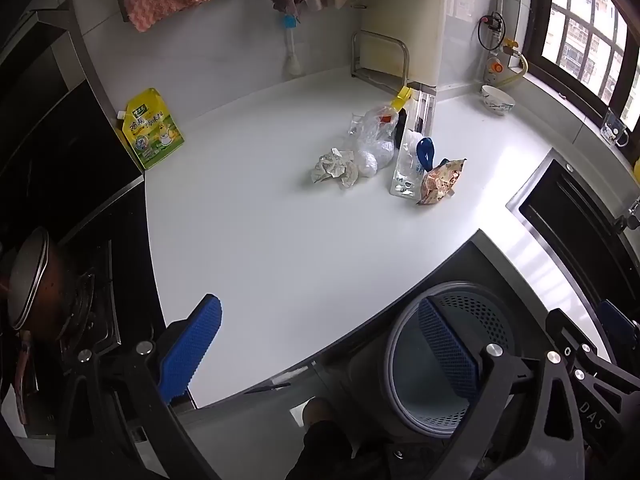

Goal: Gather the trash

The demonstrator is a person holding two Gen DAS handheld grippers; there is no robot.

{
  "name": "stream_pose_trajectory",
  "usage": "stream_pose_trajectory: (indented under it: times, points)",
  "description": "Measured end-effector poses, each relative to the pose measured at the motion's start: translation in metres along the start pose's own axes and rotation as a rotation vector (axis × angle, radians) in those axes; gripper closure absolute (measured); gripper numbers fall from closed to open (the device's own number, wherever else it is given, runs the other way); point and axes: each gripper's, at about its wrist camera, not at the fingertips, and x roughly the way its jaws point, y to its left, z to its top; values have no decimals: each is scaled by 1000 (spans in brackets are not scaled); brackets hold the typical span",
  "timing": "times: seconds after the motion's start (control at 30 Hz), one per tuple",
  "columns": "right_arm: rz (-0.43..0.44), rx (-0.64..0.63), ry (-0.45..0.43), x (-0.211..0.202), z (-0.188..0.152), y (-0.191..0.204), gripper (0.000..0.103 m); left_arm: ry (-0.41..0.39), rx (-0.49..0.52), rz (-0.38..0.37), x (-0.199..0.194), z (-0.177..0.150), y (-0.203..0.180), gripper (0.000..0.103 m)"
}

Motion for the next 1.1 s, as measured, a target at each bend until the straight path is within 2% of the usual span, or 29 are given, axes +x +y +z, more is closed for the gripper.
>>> stream_pose_trajectory:
  times: [1.1]
  points:
    - [13,13,5,2,2,-3,23,-1,3,11,2,1,2,6]
